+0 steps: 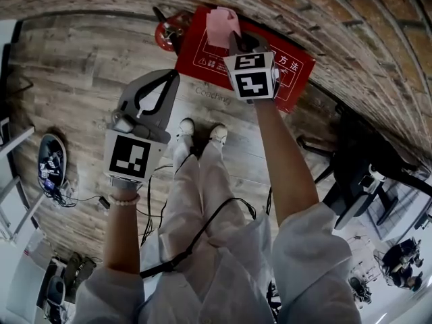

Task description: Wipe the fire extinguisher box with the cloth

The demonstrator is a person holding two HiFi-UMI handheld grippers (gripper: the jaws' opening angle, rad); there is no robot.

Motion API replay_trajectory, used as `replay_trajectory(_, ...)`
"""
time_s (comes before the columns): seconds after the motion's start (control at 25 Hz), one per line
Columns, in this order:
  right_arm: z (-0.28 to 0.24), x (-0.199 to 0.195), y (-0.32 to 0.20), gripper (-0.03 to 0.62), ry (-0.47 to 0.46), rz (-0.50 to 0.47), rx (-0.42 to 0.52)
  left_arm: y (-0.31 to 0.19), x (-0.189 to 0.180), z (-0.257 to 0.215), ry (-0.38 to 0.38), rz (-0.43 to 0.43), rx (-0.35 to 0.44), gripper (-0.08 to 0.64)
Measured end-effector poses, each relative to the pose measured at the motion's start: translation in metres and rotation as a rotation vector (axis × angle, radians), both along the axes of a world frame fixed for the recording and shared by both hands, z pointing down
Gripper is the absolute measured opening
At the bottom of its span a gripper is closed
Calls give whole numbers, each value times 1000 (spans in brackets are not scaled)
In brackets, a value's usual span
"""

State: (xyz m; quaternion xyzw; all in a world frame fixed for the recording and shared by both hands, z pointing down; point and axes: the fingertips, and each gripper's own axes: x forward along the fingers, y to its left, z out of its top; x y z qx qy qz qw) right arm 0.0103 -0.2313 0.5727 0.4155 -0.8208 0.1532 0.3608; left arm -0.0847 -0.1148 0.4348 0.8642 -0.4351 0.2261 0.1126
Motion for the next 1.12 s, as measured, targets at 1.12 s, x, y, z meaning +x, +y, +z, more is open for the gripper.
replay_trajectory(1.12,0,98,19,18,38,152,-1,-5,49,-4,3,85,1,-12)
